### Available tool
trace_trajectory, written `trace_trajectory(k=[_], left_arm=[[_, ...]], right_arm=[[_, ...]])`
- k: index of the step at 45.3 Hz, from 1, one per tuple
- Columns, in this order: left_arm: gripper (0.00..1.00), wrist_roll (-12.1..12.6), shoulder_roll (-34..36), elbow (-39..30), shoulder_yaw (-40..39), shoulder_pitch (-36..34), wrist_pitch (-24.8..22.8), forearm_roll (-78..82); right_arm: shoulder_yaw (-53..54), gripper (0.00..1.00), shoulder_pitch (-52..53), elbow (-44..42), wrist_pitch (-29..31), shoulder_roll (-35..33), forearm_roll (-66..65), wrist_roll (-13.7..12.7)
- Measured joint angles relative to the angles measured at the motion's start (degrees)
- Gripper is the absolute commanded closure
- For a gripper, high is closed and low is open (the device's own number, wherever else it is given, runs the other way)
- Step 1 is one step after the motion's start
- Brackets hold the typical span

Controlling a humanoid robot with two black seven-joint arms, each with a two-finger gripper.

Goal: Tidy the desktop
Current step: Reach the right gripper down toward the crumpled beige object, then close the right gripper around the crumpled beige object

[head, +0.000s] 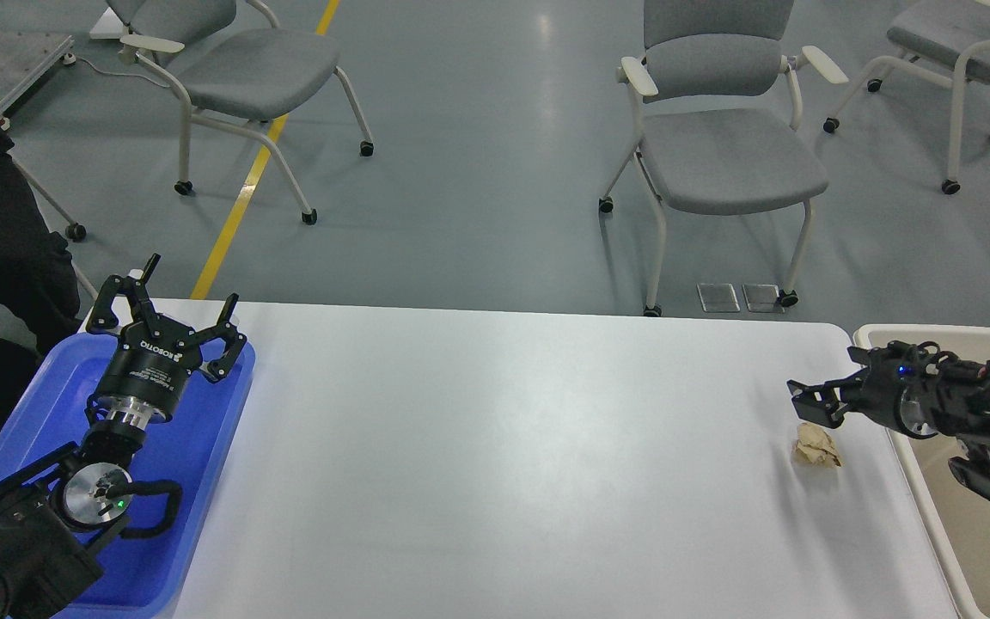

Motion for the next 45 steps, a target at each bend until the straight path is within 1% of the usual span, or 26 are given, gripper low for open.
trace_trajectory(k=[18,45], left_arm=[[0.02,0.0,0.0,0.0,0.0,0.0,0.0,0.0],[0.02,0.0,0.0,0.0,0.0,0.0,0.0,0.0]], right_arm=[[-1.5,0.01,-3.2,-0.4,-0.4,2.2,-0.3,1.0],[-1.5,0.01,-7.0,-2.3,-0.5,3.1,0.2,1.1]])
